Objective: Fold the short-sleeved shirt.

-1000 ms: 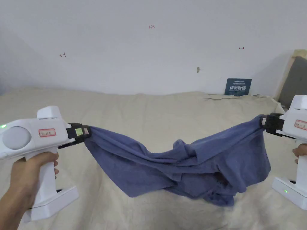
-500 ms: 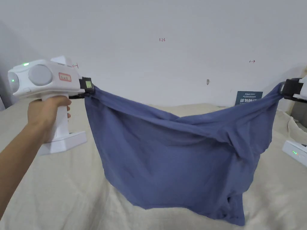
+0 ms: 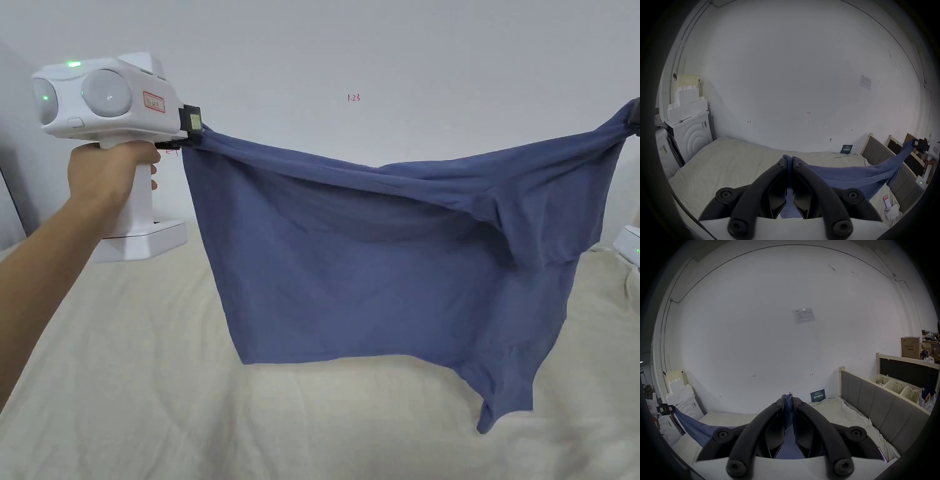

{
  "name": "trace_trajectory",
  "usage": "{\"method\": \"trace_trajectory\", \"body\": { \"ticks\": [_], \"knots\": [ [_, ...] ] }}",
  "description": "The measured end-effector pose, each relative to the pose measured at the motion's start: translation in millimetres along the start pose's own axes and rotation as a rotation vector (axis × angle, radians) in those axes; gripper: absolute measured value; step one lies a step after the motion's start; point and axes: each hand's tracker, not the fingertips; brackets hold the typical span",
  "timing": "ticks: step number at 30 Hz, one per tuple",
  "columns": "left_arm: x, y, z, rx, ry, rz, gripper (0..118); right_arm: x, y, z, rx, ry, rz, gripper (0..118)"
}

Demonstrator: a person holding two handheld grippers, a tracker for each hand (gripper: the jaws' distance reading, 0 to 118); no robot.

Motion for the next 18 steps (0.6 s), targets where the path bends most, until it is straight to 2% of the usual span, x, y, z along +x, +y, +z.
{"method": "trace_trajectory", "body": {
  "ticks": [11,18],
  "knots": [
    [-1.3,-70.8,-46.9,-0.114,0.04,-0.055,4,17.4,-82.6,-30.7,-0.117,-0.032,0.029,7],
    [0.3,-121.7,-78.1,-0.202,0.06,-0.058,4,28.4,-139.6,-47.0,-0.188,-0.052,0.012,7]
  ]
}}
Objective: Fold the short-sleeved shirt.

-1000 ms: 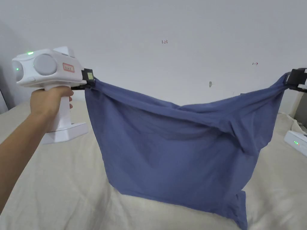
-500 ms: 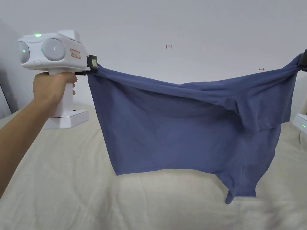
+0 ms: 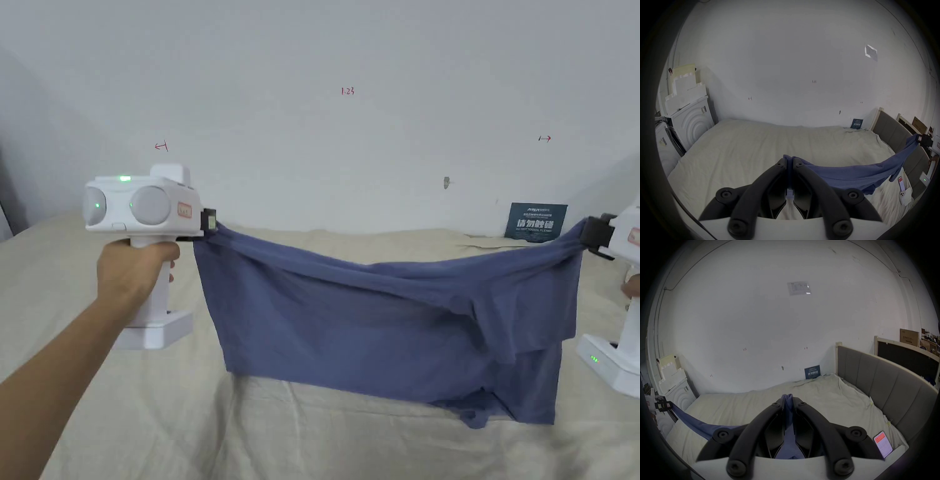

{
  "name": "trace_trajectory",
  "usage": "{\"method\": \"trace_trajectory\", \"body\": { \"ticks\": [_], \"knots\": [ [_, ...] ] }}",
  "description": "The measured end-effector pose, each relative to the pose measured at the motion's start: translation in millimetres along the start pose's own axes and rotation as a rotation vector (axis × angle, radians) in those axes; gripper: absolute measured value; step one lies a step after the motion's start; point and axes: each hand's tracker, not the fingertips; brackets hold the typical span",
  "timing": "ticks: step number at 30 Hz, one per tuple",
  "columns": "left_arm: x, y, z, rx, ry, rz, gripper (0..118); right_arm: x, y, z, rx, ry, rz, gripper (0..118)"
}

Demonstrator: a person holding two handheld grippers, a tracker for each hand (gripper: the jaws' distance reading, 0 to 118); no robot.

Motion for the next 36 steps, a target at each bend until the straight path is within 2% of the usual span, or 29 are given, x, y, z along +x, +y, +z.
{"method": "trace_trajectory", "body": {
  "ticks": [8,15,21,24,27,36],
  "knots": [
    [-3.8,-70.0,-35.2,-0.132,0.002,0.033,4,12.0,-63.6,-17.2,-0.112,-0.021,-0.011,7],
    [-18.1,-144.8,-26.3,-0.197,-0.035,0.079,4,22.8,-120.7,3.0,-0.187,0.003,0.006,7],
    [-42.6,-222.4,-7.2,-0.287,-0.05,0.091,4,37.6,-173.3,52.2,-0.239,0.035,-0.019,7],
    [-49.8,-254.9,11.6,-0.319,-0.047,0.108,4,45.6,-197.1,80.1,-0.267,0.045,-0.062,7],
    [-54.7,-282.6,32.0,-0.344,-0.048,0.12,4,53.6,-219.9,112.2,-0.289,0.06,-0.112,7],
    [-69.5,-348.9,93.5,-0.443,-0.032,0.082,4,74.4,-275.2,204.8,-0.35,0.049,-0.167,7]
  ]
}}
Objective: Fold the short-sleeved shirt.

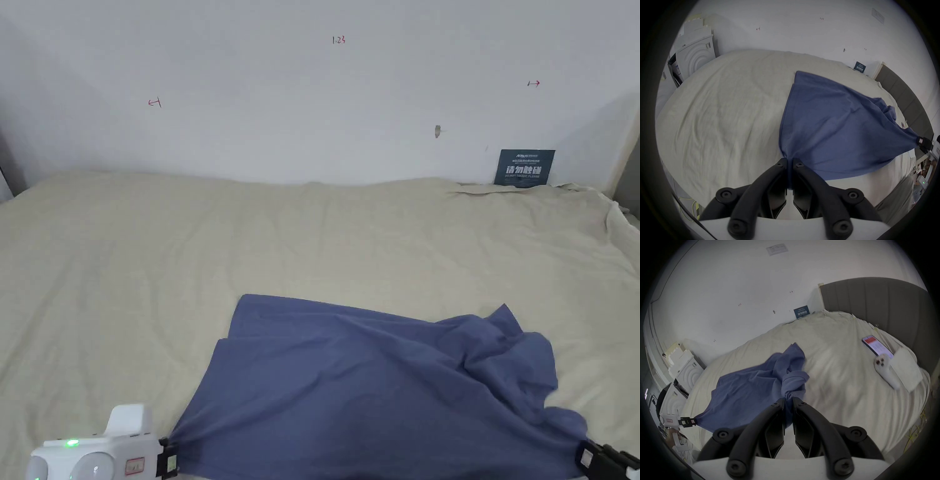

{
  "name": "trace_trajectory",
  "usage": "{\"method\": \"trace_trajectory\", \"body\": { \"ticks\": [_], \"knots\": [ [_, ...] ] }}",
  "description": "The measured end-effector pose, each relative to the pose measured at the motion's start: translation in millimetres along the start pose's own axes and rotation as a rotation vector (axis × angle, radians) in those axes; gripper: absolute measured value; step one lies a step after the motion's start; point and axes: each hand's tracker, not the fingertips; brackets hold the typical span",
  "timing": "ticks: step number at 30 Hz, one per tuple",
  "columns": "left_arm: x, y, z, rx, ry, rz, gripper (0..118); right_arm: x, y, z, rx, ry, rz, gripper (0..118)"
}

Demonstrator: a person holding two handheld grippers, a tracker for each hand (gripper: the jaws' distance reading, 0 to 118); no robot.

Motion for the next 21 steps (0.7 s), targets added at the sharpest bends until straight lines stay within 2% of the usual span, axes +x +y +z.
{"method": "trace_trajectory", "body": {
  "ticks": [11,21],
  "knots": [
    [-14.2,-47.5,30.8,-0.039,0.013,0.008,4,18.0,-44.9,35.5,-0.084,-0.049,-0.012,7],
    [-14.4,-65.5,24.6,-0.092,0.041,0.012,4,29.7,-62.1,27.6,-0.15,-0.118,-0.03,7]
  ]
}}
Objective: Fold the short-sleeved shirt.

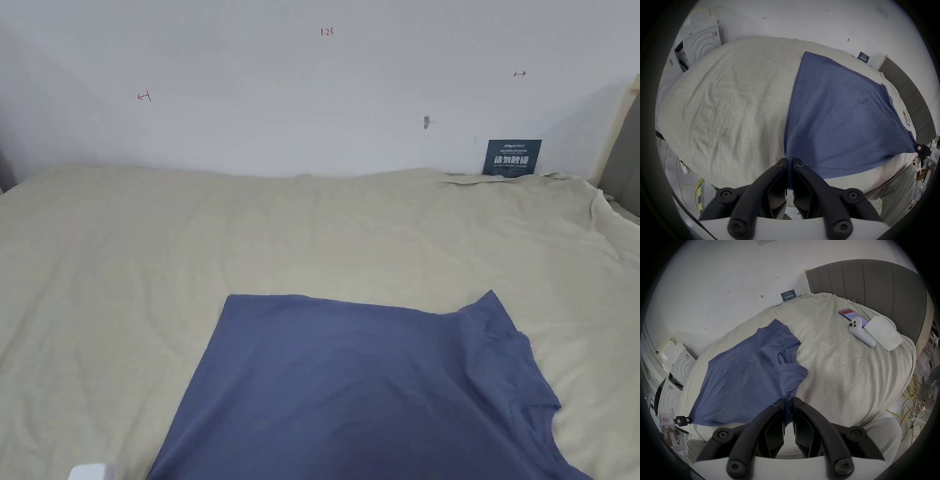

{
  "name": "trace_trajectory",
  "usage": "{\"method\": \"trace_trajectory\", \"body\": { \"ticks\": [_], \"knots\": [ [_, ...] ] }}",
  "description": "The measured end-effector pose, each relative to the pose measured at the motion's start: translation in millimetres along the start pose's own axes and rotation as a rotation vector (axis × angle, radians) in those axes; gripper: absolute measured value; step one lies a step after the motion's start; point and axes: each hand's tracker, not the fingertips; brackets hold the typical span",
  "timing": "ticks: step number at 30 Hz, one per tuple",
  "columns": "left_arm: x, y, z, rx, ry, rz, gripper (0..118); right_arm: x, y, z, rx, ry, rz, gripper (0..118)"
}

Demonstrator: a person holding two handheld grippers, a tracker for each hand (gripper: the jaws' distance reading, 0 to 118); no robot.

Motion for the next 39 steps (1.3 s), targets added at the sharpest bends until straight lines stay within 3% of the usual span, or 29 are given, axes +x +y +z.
{"method": "trace_trajectory", "body": {
  "ticks": [6,11,20,23,25,26,27,29,30,32,39],
  "knots": [
    [8.6,2.8,-23.4,-0.076,0.047,0.0,4,-10.8,-2.3,-27.4,-0.129,-0.1,0.034,7],
    [6.5,4.5,-29.7,-0.096,0.06,0.022,4,-12.6,-6.8,-48.6,-0.223,-0.13,0.014,7],
    [13.5,2.2,-25.7,-0.093,0.078,0.0,5,-26.6,-10.8,-37.1,-0.217,-0.146,0.026,8],
    [16.7,2.5,-22.8,-0.095,0.082,-0.007,19,-25.6,-9.4,-33.5,-0.21,-0.144,0.026,10],
    [17.7,4.0,-20.3,-0.098,0.077,-0.003,44,-28.6,-6.4,-28.5,-0.198,-0.151,0.035,16],
    [18.0,5.6,-18.3,-0.099,0.07,0.004,62,-30.4,-4.8,-24.7,-0.185,-0.148,0.04,19],
    [15.8,8.1,-19.2,-0.096,0.061,0.009,84,-32.4,-2.6,-21.1,-0.173,-0.146,0.043,32],
    [19.1,12.8,-11.4,-0.058,0.058,0.022,106,-39.0,5.0,-11.2,-0.139,-0.143,0.056,61],
    [21.0,16.0,-5.4,-0.022,0.061,0.026,109,-42.2,8.9,-5.3,-0.109,-0.138,0.067,78],
    [25.8,25.2,11.5,0.057,0.045,0.018,109,-50.8,18.8,9.2,-0.032,-0.132,0.089,88],
    [46.9,57.1,65.2,0.327,0.011,-0.017,109,-68.9,60.6,46.5,0.209,-0.078,0.198,88]
  ]
}}
